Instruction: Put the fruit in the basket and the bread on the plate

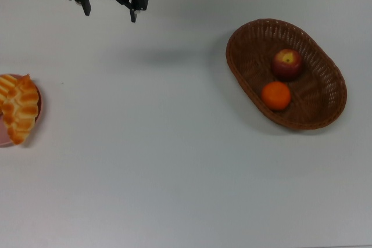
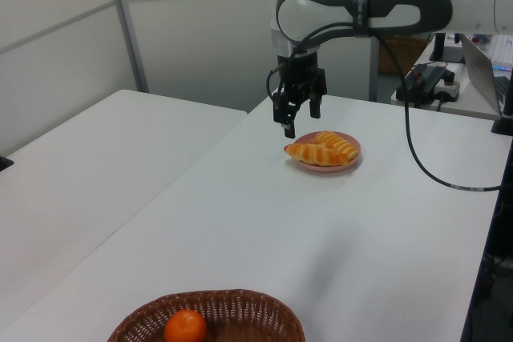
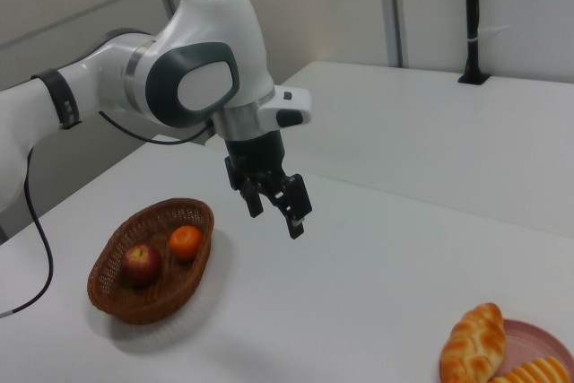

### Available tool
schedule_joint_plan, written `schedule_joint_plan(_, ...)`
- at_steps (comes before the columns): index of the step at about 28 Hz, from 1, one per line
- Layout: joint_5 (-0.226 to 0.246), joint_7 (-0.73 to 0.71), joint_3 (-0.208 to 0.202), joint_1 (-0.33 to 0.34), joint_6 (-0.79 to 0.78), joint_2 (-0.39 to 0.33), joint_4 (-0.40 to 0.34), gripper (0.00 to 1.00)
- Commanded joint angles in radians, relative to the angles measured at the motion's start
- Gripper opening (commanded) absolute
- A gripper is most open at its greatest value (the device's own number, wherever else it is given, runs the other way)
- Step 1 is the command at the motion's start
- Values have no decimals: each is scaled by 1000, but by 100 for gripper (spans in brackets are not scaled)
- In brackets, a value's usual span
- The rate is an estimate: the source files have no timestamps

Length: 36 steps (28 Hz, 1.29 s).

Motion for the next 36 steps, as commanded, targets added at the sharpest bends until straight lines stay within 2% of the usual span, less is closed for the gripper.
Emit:
schedule_joint_plan(1,-22,2,7,-10,-18,-17,-9,100)
schedule_joint_plan(36,-13,5,-4,-11,-19,-17,11,100)
